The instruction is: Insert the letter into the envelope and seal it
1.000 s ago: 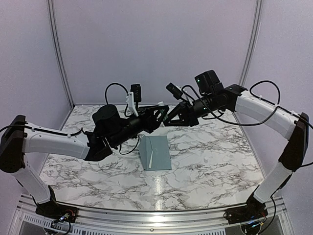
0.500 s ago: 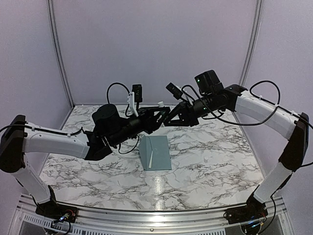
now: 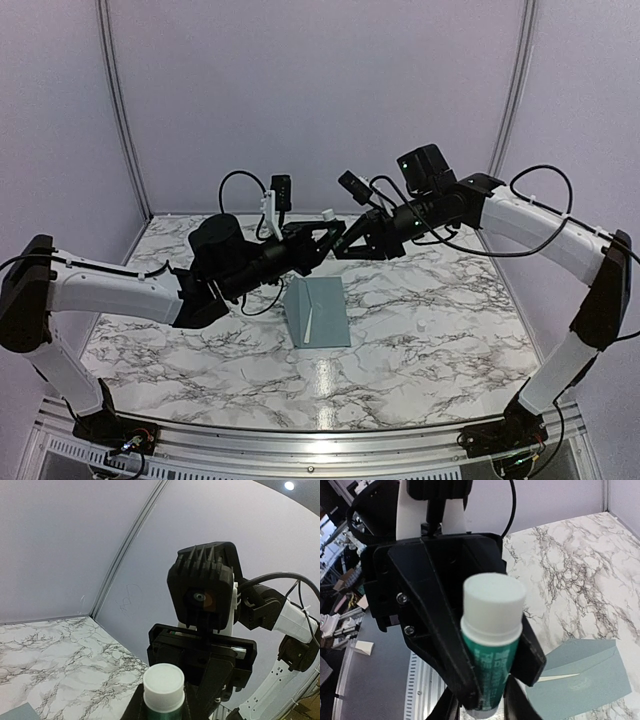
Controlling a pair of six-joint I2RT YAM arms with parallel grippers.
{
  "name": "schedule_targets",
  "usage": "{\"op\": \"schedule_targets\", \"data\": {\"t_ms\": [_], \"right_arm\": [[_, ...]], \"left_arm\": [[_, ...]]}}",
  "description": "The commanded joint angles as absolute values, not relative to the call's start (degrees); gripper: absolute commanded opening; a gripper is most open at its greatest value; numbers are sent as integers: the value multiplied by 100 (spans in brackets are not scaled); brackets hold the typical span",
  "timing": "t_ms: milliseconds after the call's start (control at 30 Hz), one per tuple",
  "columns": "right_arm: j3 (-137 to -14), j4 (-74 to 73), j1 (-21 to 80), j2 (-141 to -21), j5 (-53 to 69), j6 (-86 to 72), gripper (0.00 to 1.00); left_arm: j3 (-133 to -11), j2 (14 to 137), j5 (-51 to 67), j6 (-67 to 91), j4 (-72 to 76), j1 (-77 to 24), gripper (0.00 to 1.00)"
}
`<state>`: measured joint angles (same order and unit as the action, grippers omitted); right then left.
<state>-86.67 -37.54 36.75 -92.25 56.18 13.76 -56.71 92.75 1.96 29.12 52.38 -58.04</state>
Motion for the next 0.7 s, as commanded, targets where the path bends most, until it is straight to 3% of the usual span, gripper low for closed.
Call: {"op": "schedule_targets", "data": {"t_ms": [0, 67, 167, 667], "right_arm": [[-8737, -3772, 3725, -8842, 4606, 1652, 34], [-8772, -3878, 3754, -8812, 4070, 1777, 42], [-8792, -4042, 3785, -8867, 3635, 1876, 46], [-9178, -3968, 4023, -9133, 3643, 1698, 49]], "left_arm": [[-5564, 9200, -236, 3030, 5325, -5762, 0], [-5608, 9169, -565, 3104, 5334, -5770, 0], [-5675, 9195, -778, 3158, 5543, -5782, 0], [-5827, 9512, -865, 3498, 6025, -5784, 0]]}}
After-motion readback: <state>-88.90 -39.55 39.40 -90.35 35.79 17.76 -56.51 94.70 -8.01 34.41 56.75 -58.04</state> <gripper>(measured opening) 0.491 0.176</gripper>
